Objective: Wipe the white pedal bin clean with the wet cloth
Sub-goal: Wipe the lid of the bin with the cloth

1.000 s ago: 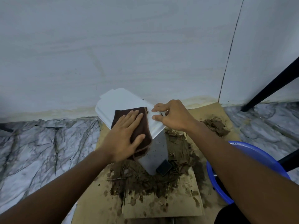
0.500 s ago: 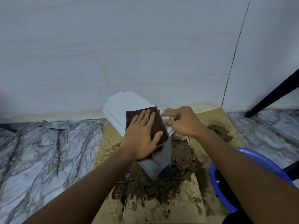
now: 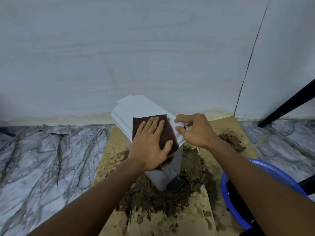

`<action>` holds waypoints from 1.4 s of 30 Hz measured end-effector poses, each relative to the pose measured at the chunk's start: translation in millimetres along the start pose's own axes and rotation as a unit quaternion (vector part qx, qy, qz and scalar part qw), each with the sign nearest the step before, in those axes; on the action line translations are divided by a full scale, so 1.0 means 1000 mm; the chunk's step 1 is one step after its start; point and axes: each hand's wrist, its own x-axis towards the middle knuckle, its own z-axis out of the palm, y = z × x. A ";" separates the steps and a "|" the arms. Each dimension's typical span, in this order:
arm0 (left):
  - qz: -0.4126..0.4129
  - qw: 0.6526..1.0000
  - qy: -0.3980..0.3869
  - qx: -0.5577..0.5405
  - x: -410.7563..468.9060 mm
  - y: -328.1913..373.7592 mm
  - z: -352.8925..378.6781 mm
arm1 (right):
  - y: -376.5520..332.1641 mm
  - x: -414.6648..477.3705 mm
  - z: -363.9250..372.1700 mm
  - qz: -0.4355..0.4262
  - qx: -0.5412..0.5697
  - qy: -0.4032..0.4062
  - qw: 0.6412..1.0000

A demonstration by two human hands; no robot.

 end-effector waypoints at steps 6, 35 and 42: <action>-0.004 1.000 -0.020 0.007 0.008 0.007 -0.003 | -0.002 0.002 0.000 -0.015 0.001 0.005 1.000; 0.019 0.999 0.019 -0.048 -0.039 -0.026 -0.007 | -0.007 0.015 0.007 0.029 0.065 0.014 0.997; -0.026 0.999 0.012 -0.014 0.008 0.004 0.002 | -0.001 0.015 0.003 0.047 0.064 0.034 0.996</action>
